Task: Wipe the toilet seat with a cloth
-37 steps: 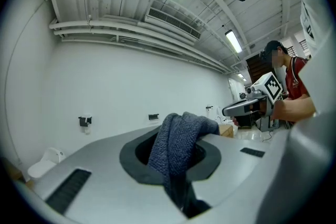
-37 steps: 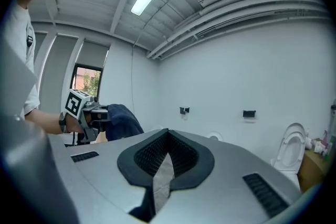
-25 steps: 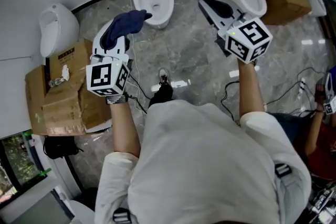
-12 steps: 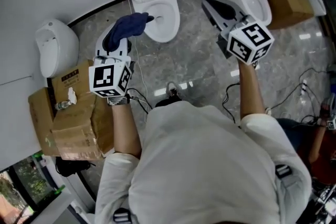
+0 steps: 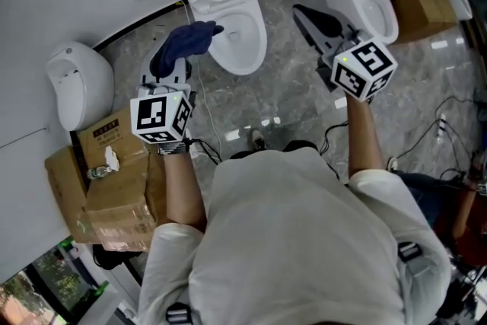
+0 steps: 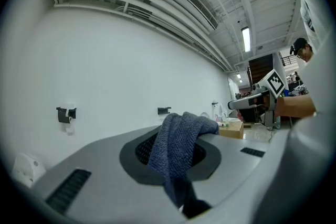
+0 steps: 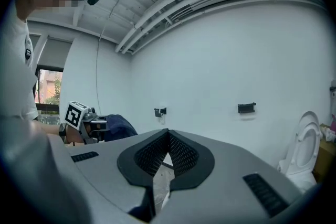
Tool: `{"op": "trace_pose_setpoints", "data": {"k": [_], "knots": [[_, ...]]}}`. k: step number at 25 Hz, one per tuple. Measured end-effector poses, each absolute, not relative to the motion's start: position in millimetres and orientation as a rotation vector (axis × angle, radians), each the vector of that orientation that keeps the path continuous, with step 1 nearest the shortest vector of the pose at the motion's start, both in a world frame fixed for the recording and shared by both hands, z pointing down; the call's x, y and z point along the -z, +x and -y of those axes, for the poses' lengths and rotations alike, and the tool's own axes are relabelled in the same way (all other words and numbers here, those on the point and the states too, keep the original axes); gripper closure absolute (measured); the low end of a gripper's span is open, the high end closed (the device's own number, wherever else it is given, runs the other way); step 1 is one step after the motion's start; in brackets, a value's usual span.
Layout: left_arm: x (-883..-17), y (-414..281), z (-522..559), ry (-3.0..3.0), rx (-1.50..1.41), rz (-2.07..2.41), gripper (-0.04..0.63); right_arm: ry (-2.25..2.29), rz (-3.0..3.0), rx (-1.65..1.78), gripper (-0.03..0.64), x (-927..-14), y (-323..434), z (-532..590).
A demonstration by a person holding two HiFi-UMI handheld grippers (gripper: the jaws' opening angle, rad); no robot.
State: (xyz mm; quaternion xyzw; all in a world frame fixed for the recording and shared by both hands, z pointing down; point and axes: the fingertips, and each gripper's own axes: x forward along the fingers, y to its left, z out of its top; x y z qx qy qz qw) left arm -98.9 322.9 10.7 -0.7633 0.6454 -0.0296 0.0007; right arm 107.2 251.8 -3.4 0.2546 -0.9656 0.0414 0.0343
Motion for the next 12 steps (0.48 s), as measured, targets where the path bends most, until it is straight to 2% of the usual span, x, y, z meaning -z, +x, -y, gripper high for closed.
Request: {"op": "trace_pose_setpoints", "data": {"k": [12], "knots": [[-36.3, -115.4, -257.5, -2.455, 0.114, -2.041, 0.561, 0.828, 2.916, -0.131, 0.591, -14.5, 98.7, -195.0]]}}
